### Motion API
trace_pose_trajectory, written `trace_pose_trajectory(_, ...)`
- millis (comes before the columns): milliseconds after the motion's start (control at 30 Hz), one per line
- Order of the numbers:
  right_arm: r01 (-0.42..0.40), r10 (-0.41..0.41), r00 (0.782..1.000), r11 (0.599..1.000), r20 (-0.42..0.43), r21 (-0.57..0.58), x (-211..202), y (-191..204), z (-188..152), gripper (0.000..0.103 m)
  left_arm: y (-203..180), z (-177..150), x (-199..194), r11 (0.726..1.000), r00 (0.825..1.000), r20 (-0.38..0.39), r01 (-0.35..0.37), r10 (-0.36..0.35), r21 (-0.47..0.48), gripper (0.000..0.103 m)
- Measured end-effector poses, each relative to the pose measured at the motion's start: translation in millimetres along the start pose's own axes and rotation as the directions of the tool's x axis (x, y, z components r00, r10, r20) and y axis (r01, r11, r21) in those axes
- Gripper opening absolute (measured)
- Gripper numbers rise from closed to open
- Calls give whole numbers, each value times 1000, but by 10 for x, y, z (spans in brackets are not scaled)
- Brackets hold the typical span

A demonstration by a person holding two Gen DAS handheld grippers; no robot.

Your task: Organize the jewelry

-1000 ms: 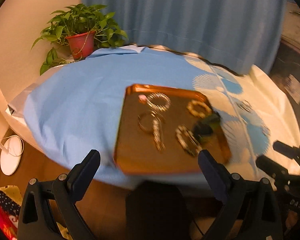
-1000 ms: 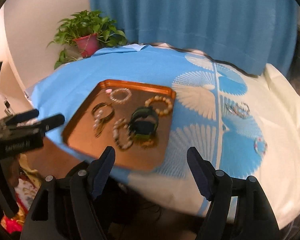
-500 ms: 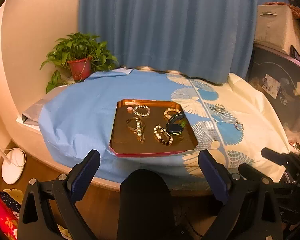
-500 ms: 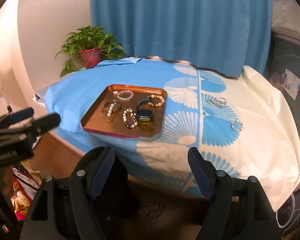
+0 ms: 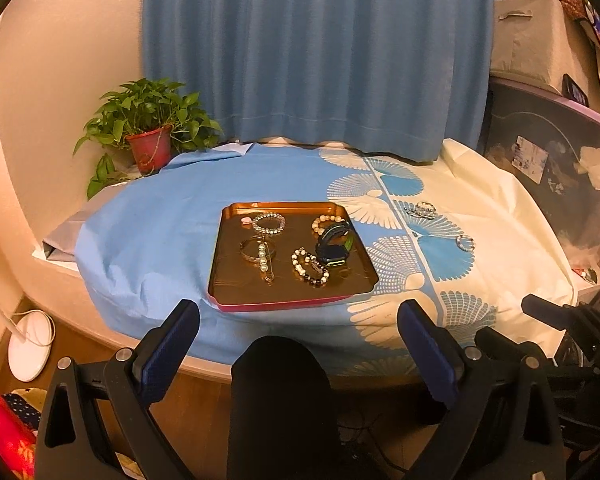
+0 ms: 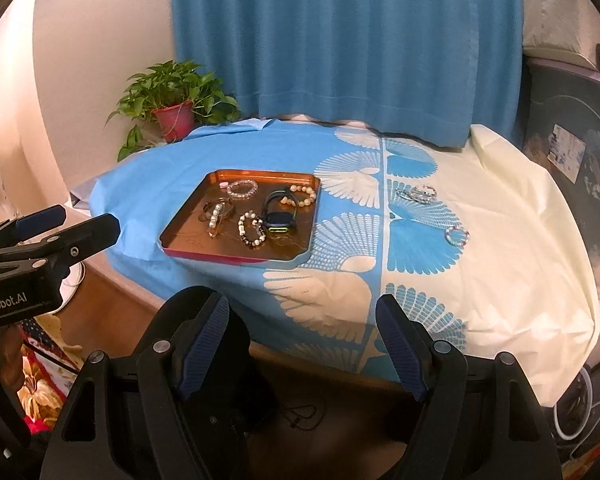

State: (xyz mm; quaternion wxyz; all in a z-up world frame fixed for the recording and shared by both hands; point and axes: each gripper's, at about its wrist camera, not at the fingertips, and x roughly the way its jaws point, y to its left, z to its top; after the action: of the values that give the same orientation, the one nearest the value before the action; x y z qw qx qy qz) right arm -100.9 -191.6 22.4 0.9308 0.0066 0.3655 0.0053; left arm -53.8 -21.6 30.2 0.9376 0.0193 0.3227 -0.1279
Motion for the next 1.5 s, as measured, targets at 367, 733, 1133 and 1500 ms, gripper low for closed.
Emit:
trace_pose_trajectory(367, -15, 15, 1000, 999, -5, 33, 44, -140, -57, 77, -117, 11, 24, 999, 1000, -10, -20, 20, 35, 99)
trace_pose_trajectory(733, -4, 5, 1000, 996, -19, 88, 114, -348, -97, 77, -291, 47, 158, 997, 999, -33, -10, 12, 80, 99)
trace_pose_trajectory(1133, 2, 3, 999, 992, -46, 123, 262, -520, -116, 77, -408, 101, 344, 996, 998, -67, -1, 7, 90, 99)
trace_pose_trajectory(1500, 21, -10, 998, 985, -69, 171, 393, -766, -136, 77, -625, 192, 627, 993, 994, -108, 26, -14, 115, 99)
